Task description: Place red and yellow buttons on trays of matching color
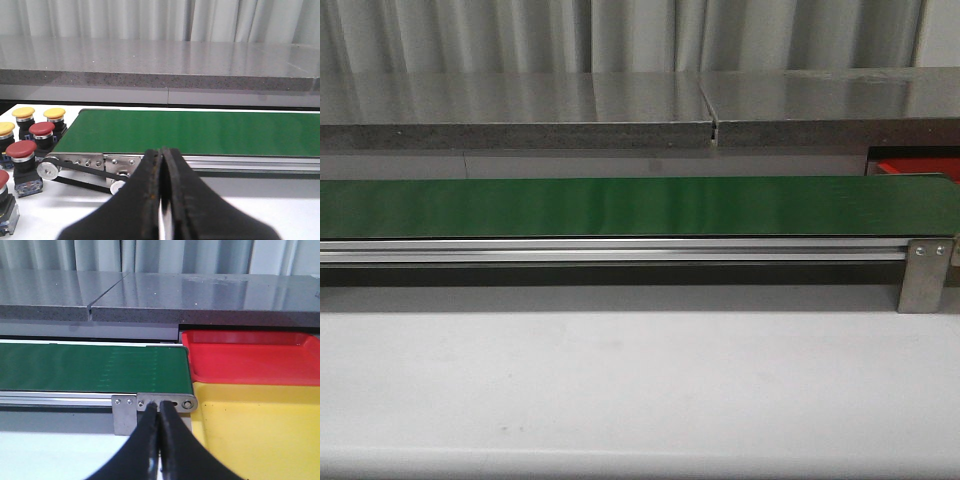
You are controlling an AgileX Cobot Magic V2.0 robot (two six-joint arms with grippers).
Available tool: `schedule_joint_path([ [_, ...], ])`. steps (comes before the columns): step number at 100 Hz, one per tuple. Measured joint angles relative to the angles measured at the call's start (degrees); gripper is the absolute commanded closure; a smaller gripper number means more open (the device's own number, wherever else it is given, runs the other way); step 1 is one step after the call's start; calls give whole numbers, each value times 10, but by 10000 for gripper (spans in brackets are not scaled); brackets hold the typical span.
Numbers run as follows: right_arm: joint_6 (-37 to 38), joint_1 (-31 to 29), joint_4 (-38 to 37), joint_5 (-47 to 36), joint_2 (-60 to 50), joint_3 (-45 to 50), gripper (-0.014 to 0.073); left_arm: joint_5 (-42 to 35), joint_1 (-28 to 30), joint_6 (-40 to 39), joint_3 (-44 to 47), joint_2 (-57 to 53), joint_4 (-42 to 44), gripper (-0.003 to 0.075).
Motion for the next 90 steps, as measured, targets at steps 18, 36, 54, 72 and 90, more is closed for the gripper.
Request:
schedule_joint_path([
  [18,0,0,0,0,0,0,602,0,0,0,0,0,0,741],
  [36,0,0,0,0,0,0,602,0,0,0,0,0,0,741],
  [54,0,0,0,0,0,0,602,0,0,0,0,0,0,741],
  [72,0,0,0,0,0,0,602,-3,0,1,0,0,0,741],
  [90,0,0,0,0,0,0,602,74,0,1,-27,0,25,741],
])
